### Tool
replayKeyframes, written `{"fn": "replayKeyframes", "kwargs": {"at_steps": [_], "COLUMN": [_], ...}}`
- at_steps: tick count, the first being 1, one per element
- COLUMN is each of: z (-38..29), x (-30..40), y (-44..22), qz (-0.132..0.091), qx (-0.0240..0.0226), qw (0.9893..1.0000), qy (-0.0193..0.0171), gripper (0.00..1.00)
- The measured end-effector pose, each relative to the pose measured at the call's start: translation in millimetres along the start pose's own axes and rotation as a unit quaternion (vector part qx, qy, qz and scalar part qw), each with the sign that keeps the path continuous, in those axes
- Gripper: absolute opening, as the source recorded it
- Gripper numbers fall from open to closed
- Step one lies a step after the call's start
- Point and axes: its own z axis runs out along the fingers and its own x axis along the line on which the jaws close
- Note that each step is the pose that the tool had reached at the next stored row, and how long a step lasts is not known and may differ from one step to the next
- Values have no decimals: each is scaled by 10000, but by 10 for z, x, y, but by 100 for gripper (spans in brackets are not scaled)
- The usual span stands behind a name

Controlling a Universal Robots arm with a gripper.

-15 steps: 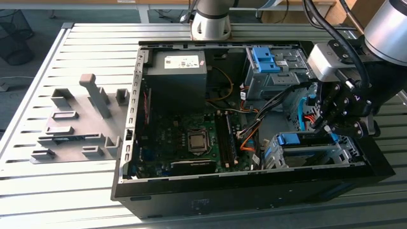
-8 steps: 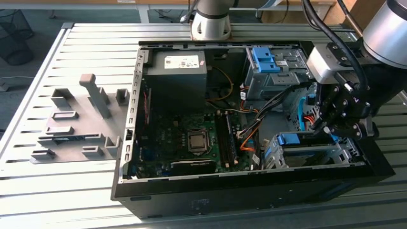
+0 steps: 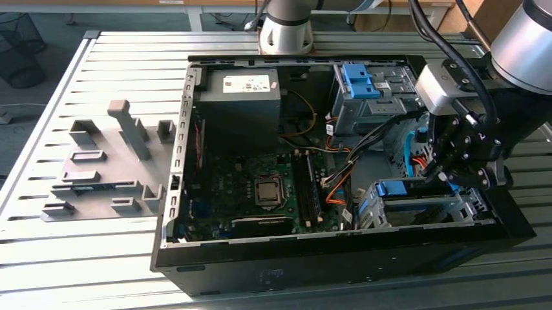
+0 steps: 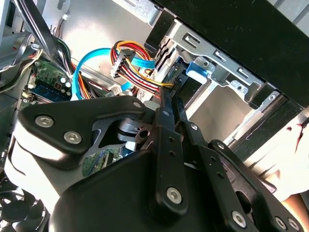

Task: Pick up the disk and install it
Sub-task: 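Insert the first disk wire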

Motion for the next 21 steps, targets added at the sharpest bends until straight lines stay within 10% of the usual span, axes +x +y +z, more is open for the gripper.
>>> {"fn": "replayKeyframes", "kwargs": {"at_steps": [21], "z": [37], "x": [0], "y": [0], "qz": [0], "qx": [0], "qw": [10000], "qy": [-1], "gripper": [16]}}
